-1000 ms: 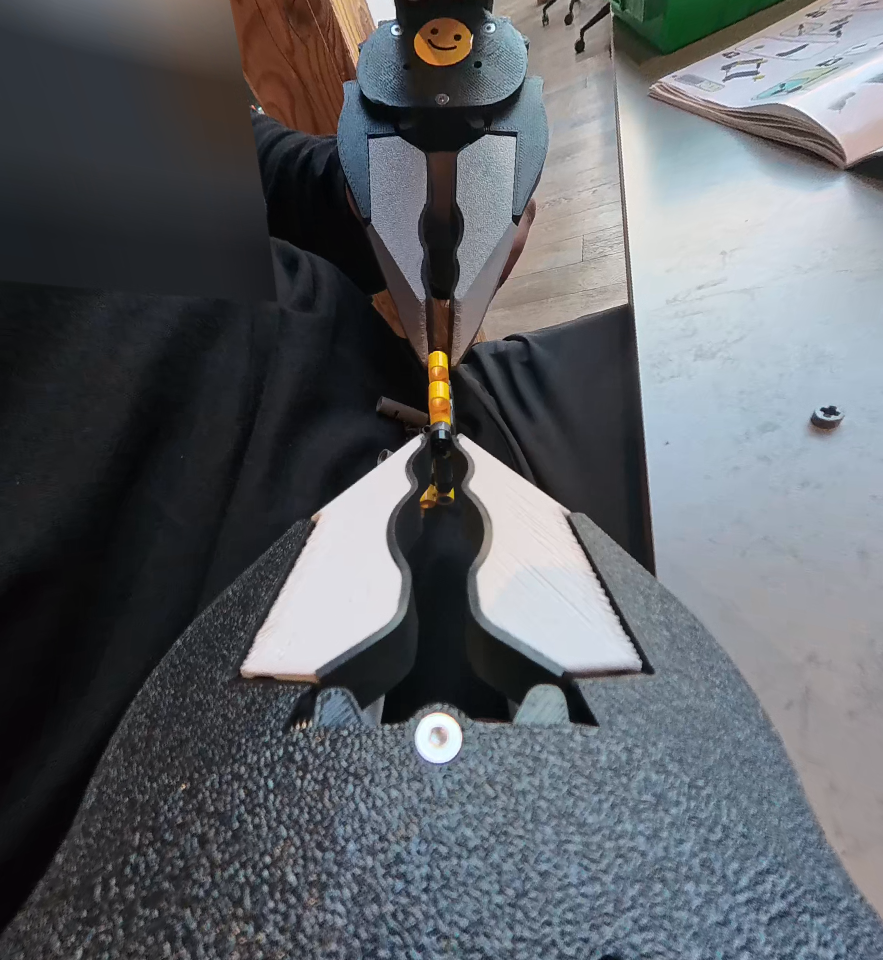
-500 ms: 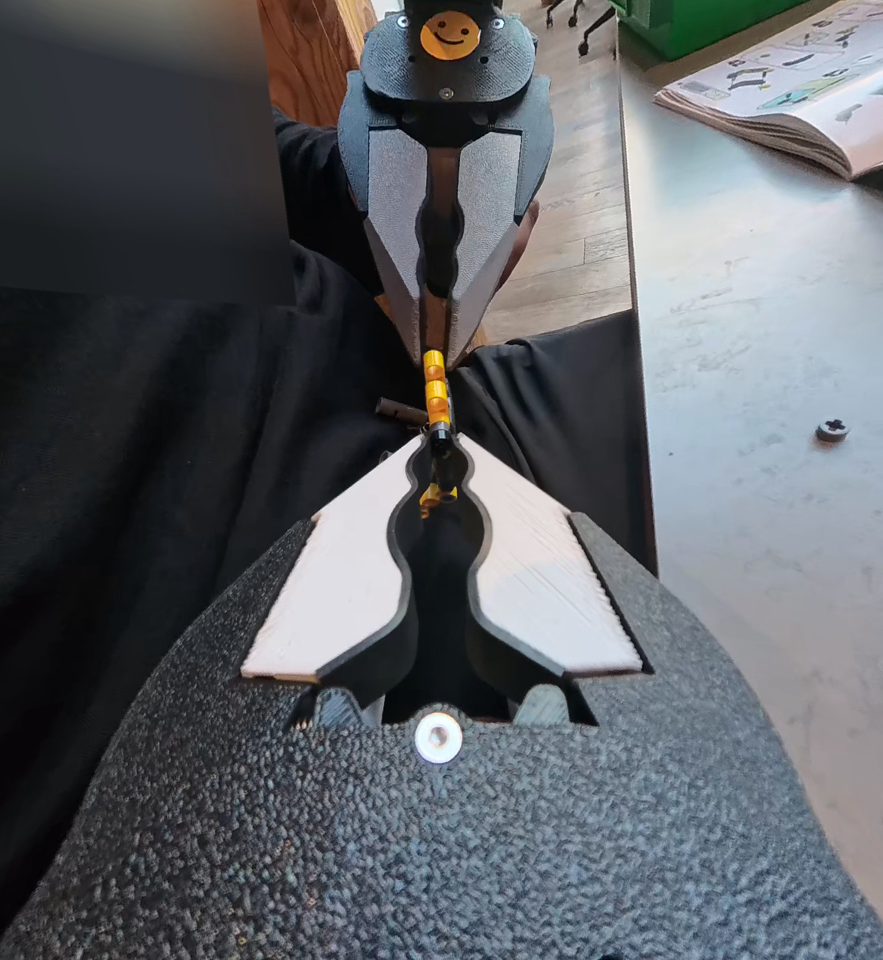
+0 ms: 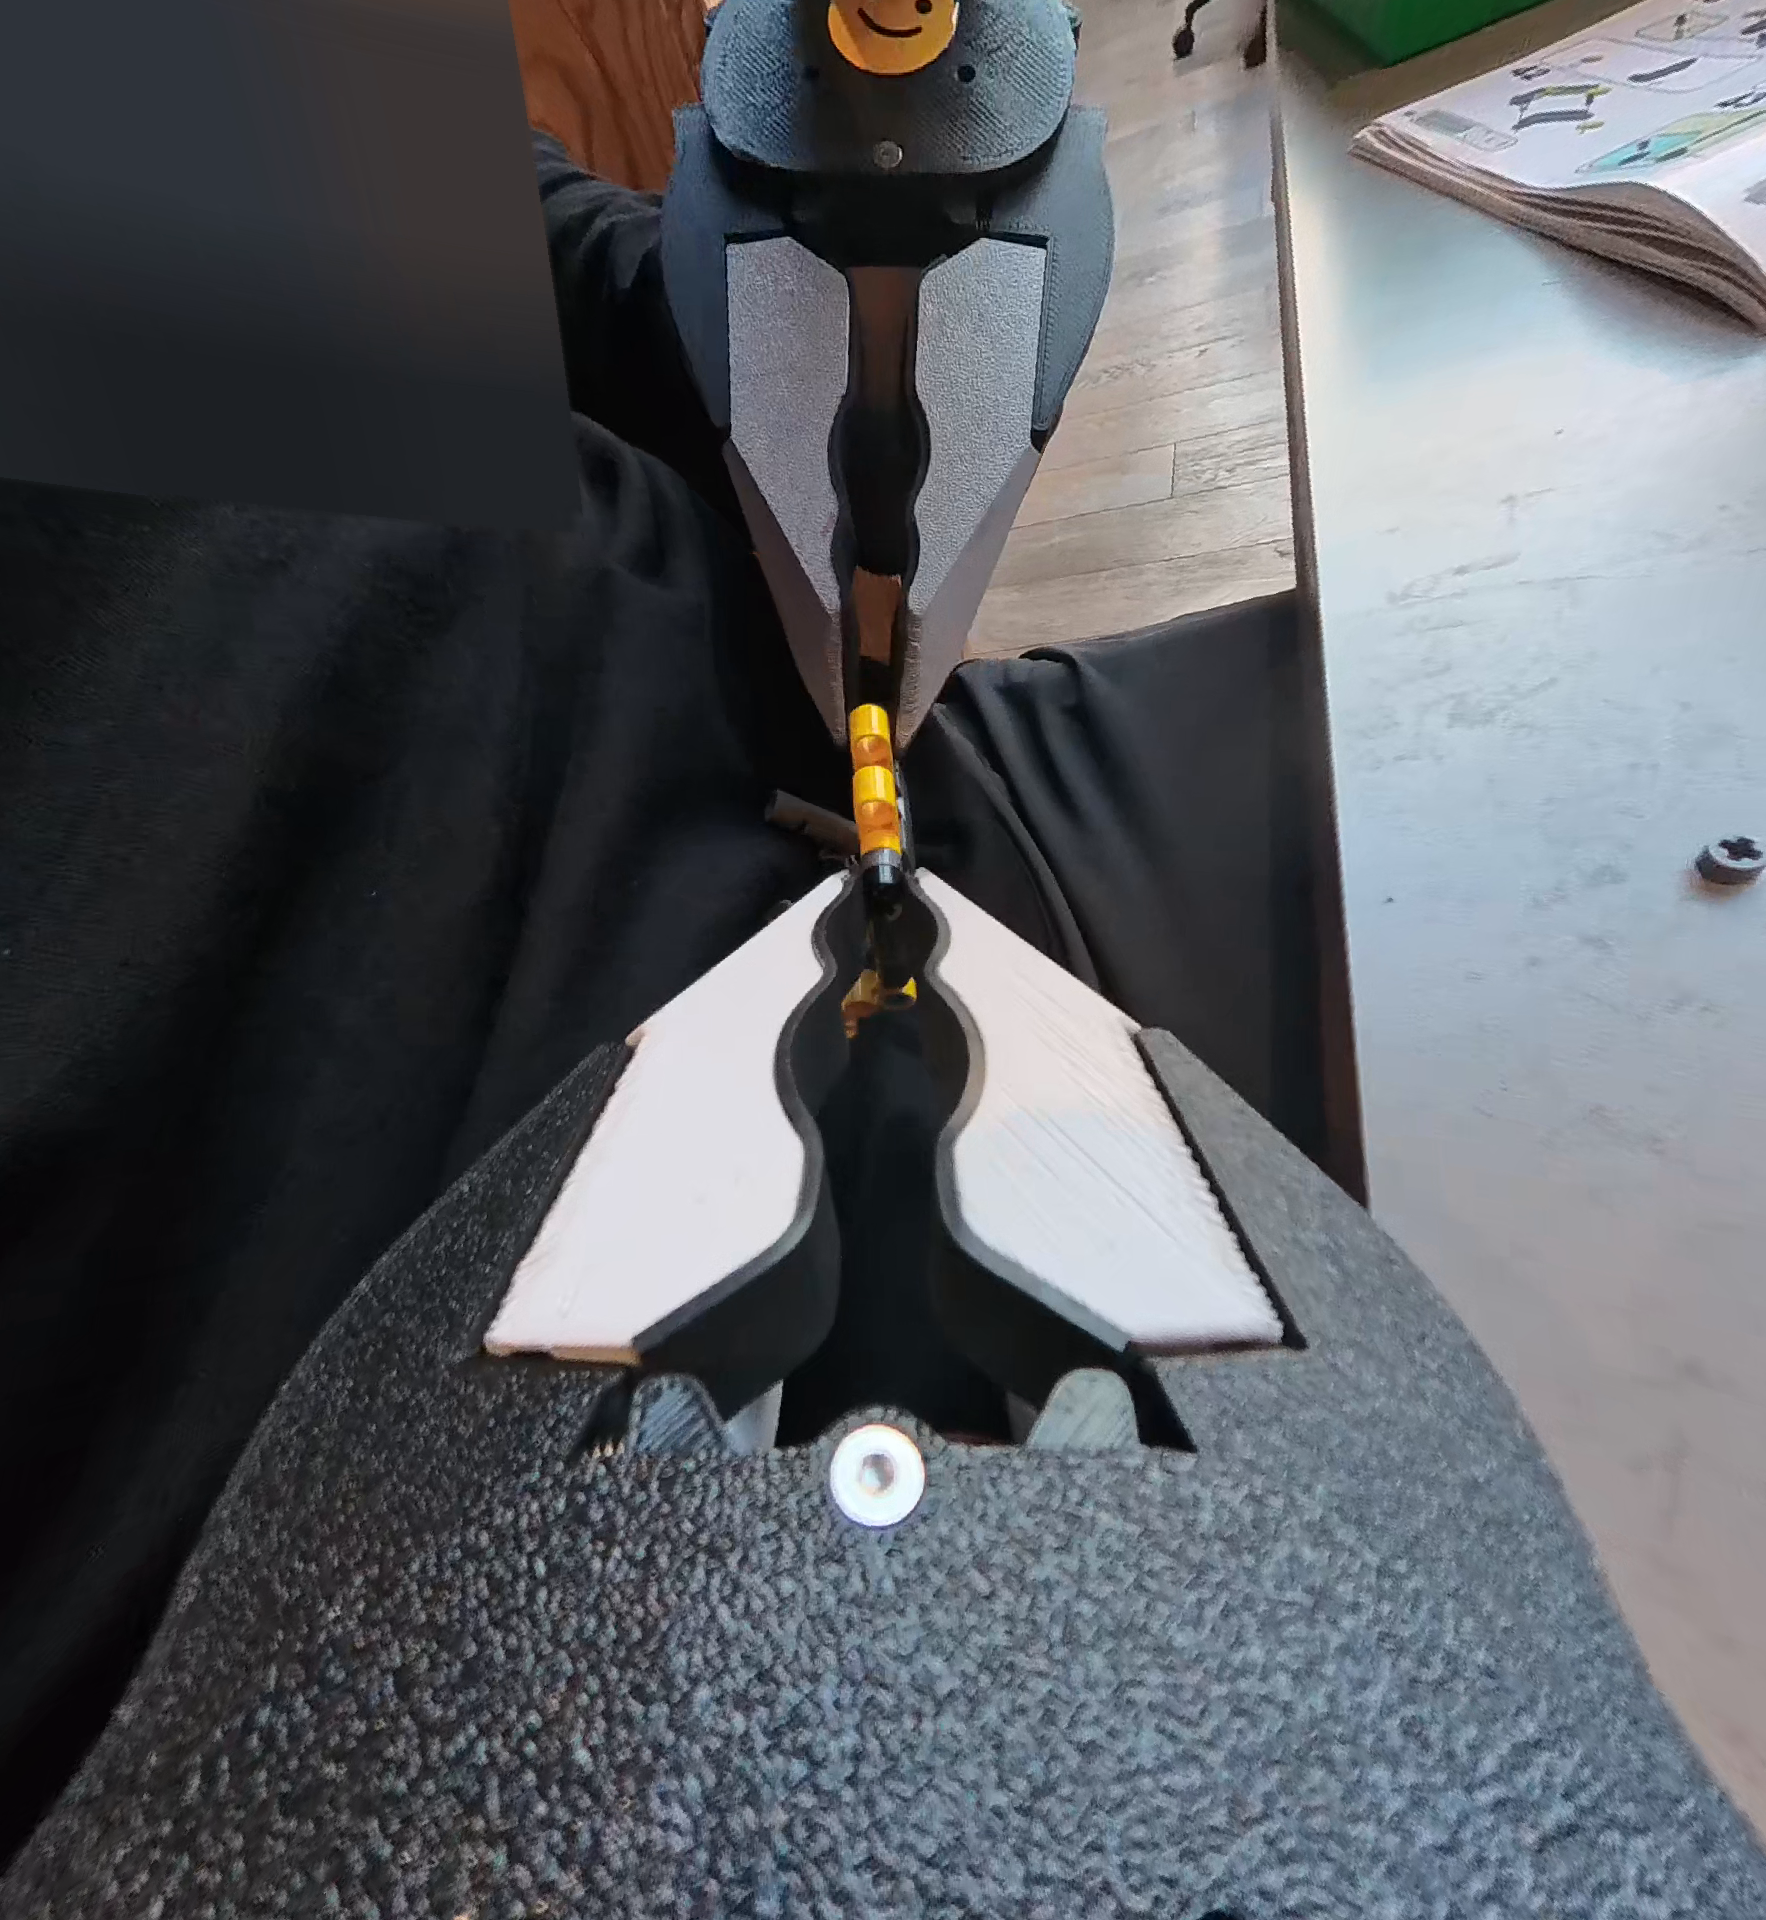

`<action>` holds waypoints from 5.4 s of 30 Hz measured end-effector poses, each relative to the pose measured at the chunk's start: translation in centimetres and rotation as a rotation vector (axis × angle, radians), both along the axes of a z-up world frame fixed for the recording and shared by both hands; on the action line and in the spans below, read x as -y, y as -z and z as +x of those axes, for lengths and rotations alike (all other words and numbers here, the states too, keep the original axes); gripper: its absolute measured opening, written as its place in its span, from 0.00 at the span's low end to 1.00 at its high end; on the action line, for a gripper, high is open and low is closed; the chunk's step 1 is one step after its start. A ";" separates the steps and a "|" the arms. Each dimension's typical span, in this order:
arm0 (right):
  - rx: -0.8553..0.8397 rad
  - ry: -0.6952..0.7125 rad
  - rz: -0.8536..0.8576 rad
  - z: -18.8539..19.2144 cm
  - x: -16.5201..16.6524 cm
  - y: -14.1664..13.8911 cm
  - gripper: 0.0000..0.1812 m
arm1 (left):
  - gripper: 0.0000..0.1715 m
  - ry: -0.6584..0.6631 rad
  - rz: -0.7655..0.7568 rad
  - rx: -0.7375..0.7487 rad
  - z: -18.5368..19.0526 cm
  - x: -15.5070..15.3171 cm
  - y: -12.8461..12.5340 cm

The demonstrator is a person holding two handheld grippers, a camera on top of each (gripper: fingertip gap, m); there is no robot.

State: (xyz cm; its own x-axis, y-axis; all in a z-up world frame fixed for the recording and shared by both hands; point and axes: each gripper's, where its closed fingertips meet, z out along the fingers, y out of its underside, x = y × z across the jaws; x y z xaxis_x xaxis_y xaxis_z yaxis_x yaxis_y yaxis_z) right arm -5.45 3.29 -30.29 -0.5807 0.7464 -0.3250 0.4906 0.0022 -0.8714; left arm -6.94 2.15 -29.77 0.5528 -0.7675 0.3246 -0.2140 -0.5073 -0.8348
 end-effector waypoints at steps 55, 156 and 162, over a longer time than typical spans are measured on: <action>-0.215 0.307 -0.247 -4.6 -4.2 -6.2 0.12 | 0.12 -0.231 0.014 0.472 -4.5 -5.3 -5.8; -0.036 0.307 0.390 -8.2 -10.5 -0.9 0.03 | 0.23 -0.424 0.354 -0.352 -11.0 -7.9 -1.6; -0.272 0.351 0.235 -8.8 -9.5 -5.4 0.02 | 0.18 -0.441 0.495 -0.468 -9.6 -9.4 -2.8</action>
State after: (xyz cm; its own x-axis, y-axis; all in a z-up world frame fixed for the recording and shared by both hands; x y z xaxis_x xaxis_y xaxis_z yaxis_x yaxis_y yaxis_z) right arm -14.25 12.80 -24.85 -0.3220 0.9467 0.0036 0.2518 0.0893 -0.9637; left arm -16.56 11.53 -26.98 0.8323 -0.4414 -0.3354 -0.4634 -0.2220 -0.8579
